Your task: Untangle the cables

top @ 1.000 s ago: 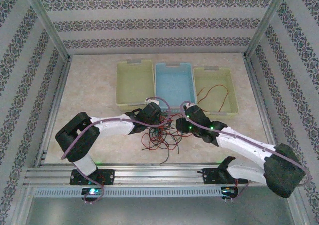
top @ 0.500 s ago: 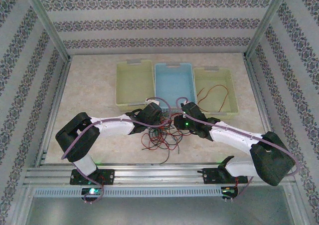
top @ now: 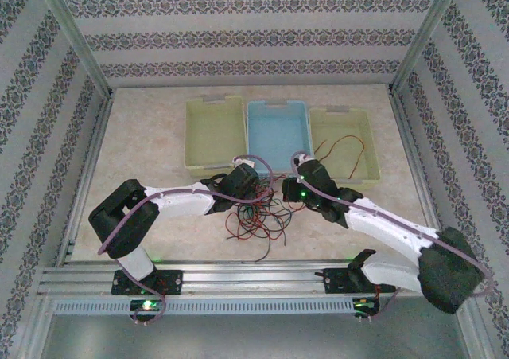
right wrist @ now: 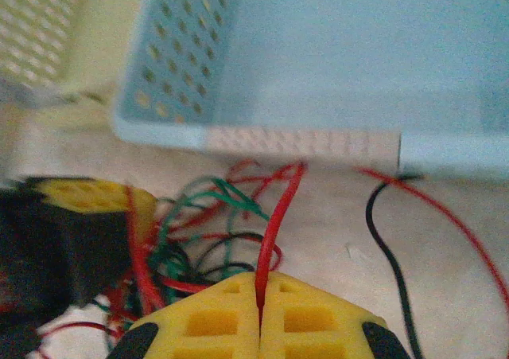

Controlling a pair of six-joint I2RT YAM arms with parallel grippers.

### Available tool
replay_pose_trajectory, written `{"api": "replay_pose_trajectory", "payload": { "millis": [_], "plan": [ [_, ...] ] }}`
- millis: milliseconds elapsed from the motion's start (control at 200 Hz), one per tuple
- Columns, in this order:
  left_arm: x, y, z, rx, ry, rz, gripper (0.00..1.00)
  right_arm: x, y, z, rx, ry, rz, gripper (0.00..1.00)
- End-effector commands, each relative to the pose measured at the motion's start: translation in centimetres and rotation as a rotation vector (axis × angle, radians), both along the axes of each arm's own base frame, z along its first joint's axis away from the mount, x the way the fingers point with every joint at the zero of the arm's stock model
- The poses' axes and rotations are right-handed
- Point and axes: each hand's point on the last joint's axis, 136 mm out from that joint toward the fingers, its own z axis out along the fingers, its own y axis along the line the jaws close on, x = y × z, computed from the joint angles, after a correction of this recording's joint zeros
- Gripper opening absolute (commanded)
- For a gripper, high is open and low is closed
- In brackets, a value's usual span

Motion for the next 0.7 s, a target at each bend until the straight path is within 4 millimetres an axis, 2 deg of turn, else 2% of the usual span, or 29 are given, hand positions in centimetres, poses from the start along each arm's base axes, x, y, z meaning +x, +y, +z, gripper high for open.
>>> {"api": "replay_pose_trajectory", "payload": {
  "millis": [0, 115, 190, 295, 435, 495, 565, 620, 695],
  "plan": [
    [-1.1, 0.4, -1.3, 0.073, 0.044, -0.027, 0.00, 1.7, -1.4, 7.5, 0.031, -0.191, -0.050, 0.00],
    [-1.2, 0.4, -1.5, 0.077, 0.049, -0.028, 0.00, 2.3, -4.1, 13.9, 0.038, -0.340, -0.118, 0.00],
    [-1.1, 0.4, -1.5, 0.078, 0.050, -0.028, 0.00, 2.4, -6.4, 18.4, 0.035, -0.452, -0.181, 0.00],
    [-1.1, 0.3, -1.4, 0.079, 0.048, -0.029, 0.00, 2.3, -9.8, 23.6, 0.014, -0.578, -0.272, 0.00],
    [-1.1, 0.4, -1.4, 0.081, 0.048, -0.028, 0.00, 2.6, -13.3, 28.7, -0.021, -0.684, -0.358, 0.00],
    [-1.1, 0.4, -1.4, 0.082, 0.048, -0.028, 0.00, 3.1, -14.4, 29.7, -0.033, -0.700, -0.385, 0.00],
    [-1.1, 0.4, -1.4, 0.081, 0.047, -0.029, 0.00, 4.3, -15.3, 29.8, -0.043, -0.693, -0.399, 0.00],
    [-1.1, 0.4, -1.4, 0.082, 0.047, -0.028, 0.00, 5.6, -15.9, 28.7, -0.046, -0.651, -0.404, 0.00],
    [-1.1, 0.4, -1.4, 0.082, 0.047, -0.029, 0.00, 7.9, -16.8, 26.2, -0.029, -0.576, -0.420, 0.00]
  ]
}}
